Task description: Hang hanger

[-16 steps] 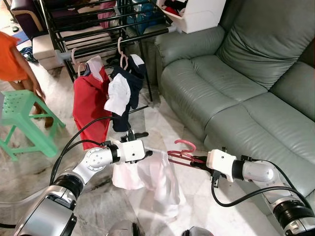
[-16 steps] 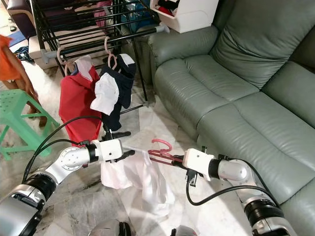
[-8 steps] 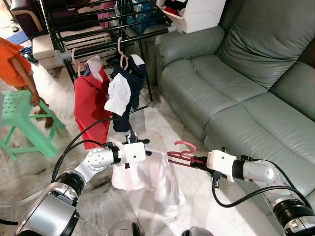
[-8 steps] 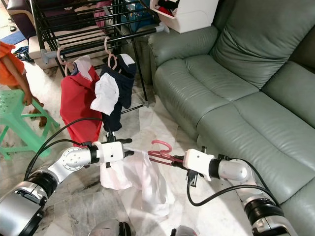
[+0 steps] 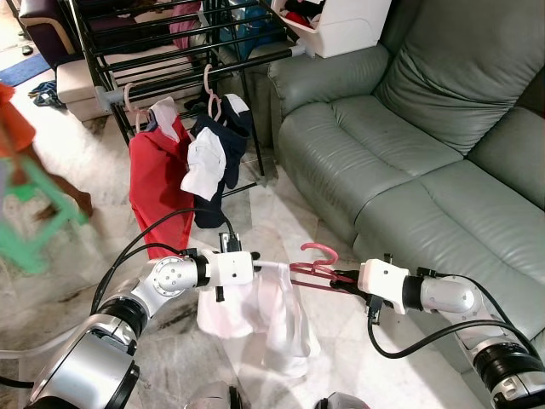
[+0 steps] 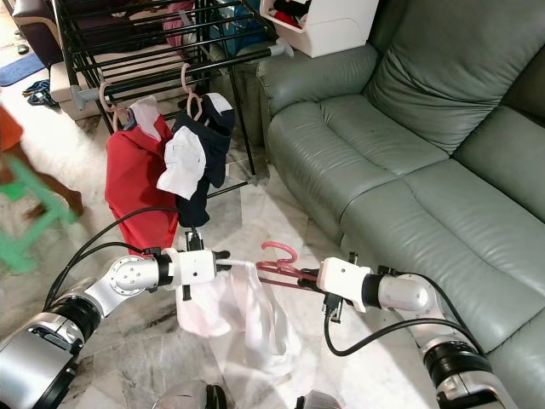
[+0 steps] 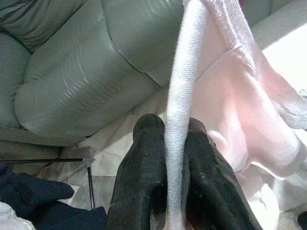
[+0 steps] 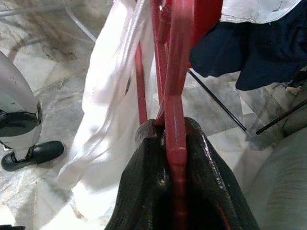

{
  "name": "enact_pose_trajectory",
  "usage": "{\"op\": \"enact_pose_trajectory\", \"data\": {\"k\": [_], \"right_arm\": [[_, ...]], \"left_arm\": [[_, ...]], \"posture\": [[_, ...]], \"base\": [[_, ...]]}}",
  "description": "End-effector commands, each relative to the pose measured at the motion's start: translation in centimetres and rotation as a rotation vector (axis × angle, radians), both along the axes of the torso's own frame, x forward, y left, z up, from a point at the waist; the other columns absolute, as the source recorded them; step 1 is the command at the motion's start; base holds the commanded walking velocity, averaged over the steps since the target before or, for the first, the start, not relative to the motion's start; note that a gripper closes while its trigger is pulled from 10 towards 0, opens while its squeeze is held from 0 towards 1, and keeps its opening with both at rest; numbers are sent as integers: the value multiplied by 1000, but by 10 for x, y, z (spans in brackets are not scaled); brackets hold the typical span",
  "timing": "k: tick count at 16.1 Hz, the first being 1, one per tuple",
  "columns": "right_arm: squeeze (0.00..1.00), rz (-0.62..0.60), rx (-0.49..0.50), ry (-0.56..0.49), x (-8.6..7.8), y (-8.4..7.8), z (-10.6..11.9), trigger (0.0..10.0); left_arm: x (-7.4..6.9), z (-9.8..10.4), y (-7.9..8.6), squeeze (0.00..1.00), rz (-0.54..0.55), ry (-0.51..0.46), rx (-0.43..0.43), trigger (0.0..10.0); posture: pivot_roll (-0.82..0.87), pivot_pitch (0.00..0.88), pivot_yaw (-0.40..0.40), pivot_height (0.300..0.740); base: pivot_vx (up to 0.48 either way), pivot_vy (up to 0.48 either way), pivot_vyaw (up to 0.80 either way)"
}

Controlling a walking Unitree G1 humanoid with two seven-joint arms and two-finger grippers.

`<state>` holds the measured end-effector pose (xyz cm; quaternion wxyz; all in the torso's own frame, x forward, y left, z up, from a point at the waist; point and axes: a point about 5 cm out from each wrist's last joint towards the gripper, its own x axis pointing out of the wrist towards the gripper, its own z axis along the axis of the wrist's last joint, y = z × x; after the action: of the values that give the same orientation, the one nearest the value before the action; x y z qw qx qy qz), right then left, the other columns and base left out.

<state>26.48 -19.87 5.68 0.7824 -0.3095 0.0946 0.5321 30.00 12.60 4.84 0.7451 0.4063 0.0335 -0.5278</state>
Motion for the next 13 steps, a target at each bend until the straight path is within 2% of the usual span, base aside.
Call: {"op": "enact_pose_trajectory", "data": {"k": [1, 2, 5, 7, 9, 13], "right_arm": [[0, 33, 25, -1, 5, 4, 7, 10000], [1000, 39, 28, 69, 4, 2, 5, 10000], [1000, 65, -43, 83, 5, -6, 8, 10000], [1000, 42, -86, 40, 16, -15, 21, 10000], [1000, -6, -56, 14, 30, -25, 43, 10000], [1000, 2, -122, 84, 33, -49, 64, 10000]], "left_arm": [[4, 4, 0, 0, 4, -4, 9, 0], [4, 3, 0, 0, 3, -3, 13, 0], [2, -1, 3, 0, 36, 24, -5, 0], [2, -3, 5, 0, 71, 49, -24, 0], [2, -4, 11, 0, 115, 58, -35, 0], [4, -7, 18, 0, 204, 96, -72, 0]], "posture": [[-72, 0, 42, 740], [-72, 0, 42, 740], [-70, 0, 38, 740], [-71, 0, 38, 740], [-72, 0, 39, 740], [-74, 0, 41, 740]], "base": [[0, 0, 0], [0, 0, 0], [0, 0, 0], [0, 0, 0], [0, 0, 0], [0, 0, 0]]}}
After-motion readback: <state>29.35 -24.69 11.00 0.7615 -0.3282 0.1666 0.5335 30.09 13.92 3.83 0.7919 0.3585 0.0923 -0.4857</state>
